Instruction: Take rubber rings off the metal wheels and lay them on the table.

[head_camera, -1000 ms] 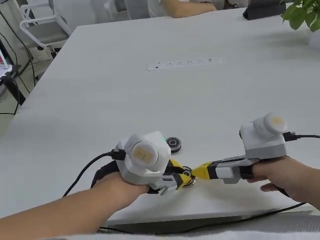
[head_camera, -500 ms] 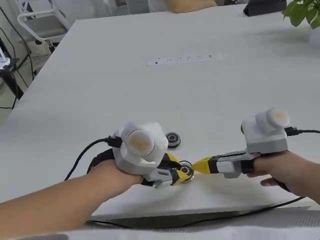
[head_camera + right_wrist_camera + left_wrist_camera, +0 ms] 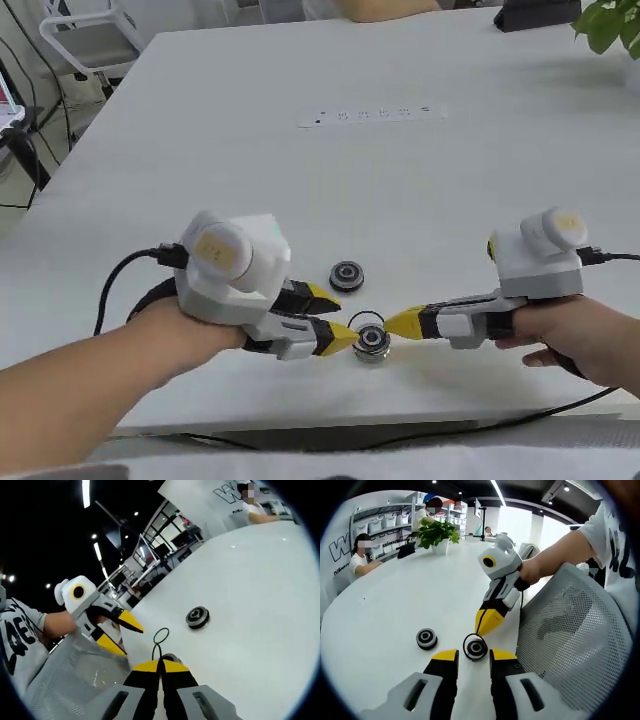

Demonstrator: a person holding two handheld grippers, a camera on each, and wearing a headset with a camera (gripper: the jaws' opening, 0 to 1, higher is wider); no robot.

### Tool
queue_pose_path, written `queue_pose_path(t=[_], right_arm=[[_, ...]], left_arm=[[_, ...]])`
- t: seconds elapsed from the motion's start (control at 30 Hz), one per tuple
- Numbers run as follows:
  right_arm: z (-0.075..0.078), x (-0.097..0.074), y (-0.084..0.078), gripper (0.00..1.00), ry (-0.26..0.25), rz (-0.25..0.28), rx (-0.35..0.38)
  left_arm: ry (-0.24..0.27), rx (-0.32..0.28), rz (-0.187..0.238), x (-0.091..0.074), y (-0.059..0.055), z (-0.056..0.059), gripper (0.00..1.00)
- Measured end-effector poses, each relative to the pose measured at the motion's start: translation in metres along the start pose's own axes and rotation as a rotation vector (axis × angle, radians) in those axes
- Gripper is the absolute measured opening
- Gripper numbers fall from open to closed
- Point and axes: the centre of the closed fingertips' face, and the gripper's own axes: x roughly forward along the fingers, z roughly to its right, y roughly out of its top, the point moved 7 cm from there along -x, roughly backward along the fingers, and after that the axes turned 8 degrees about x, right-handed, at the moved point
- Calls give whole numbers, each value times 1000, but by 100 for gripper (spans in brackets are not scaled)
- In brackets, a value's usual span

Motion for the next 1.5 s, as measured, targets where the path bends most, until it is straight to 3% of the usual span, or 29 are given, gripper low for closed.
queue_pose_path(t=[0.3, 0.63, 1.03, 1.5], right_arm=[[-5, 5, 9, 0, 14, -5, -15], [-11, 18, 21, 0, 30, -17, -37], [-18, 41, 28, 0, 42, -41, -63], [-14, 71, 34, 0, 12, -54, -93]], left_arm=[[46, -35, 49, -27, 3, -8, 30], [101, -66, 82, -52, -7, -12, 39], [152, -85, 54, -71, -30, -11, 46], [203, -103, 52, -85, -39, -17, 55]])
